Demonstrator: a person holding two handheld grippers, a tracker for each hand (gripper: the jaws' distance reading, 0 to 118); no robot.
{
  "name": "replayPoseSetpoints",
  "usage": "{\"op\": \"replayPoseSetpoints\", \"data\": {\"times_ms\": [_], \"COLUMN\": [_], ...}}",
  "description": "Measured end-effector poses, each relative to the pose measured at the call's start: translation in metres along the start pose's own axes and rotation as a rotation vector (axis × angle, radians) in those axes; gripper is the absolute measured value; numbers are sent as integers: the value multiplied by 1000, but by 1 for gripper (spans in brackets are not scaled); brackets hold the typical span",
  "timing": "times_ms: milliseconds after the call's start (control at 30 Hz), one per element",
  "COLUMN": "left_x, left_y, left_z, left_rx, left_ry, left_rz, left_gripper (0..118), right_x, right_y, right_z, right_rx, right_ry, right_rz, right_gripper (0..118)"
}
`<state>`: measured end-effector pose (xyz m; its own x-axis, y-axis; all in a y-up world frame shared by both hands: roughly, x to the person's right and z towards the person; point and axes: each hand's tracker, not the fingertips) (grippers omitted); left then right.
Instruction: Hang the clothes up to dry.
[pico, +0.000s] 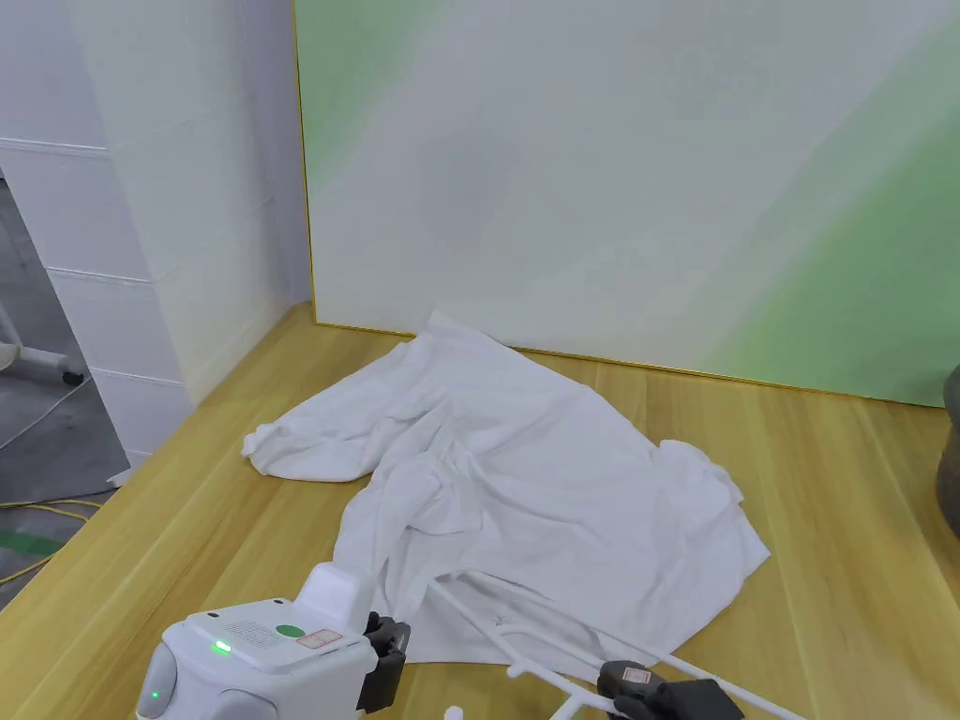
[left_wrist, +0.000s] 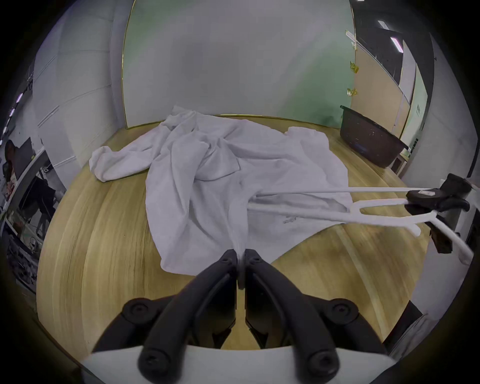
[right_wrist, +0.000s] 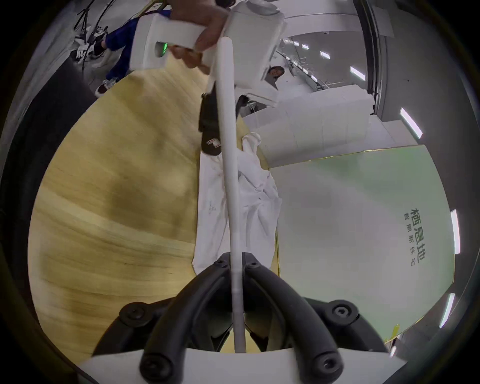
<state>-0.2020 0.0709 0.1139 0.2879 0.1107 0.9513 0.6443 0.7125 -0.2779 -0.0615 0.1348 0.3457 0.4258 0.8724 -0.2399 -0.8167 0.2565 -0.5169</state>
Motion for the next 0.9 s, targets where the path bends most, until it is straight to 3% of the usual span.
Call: {"op": "replayPoseSetpoints", "data": {"times_ms": [67, 167, 267, 400, 500, 633, 667, 700, 767, 833, 900], "left_x": [2, 2, 3, 3, 4, 5, 5, 5, 5, 5, 5], "left_y": [3, 5, 7, 7, 8, 11, 11, 12, 14, 16, 16], "left_z": [3, 4, 5, 8, 9, 11, 11, 12, 15, 16, 17], "left_rx": [13, 25, 28, 31, 34, 38, 42, 45, 46, 44, 44], "left_ry": [-7, -6, -8, -12, -12, -13, -12, -13, -18, -26, -24], "left_rz": [0, -9, -8, -16, -22, -27, -26, -22, -17, -16, -25], "left_gripper": [6, 6, 6, 6, 6, 6, 6, 6, 6, 6, 6], "right_x": [14, 19, 22, 29, 46, 68, 69, 69, 66, 66, 66], "right_y": [2, -1, -9, -14, -24, -58, -65, -69, -72, -77, -77], "right_z": [2, -1, -7, -8, -11, -32, -36, -40, -42, -45, -45], "right_rx": [-5, 5, -8, -7, 26, 66, 72, 59, 62, 65, 70], "right_ry": [14, 41, 92, 125, 276, 598, 590, 640, 600, 632, 623], "right_rz": [-88, -119, -234, -326, -565, -1078, -1151, -1157, -1123, -1177, -1159], "right_gripper": [6, 6, 6, 6, 6, 6, 6, 6, 5, 5, 5]}}
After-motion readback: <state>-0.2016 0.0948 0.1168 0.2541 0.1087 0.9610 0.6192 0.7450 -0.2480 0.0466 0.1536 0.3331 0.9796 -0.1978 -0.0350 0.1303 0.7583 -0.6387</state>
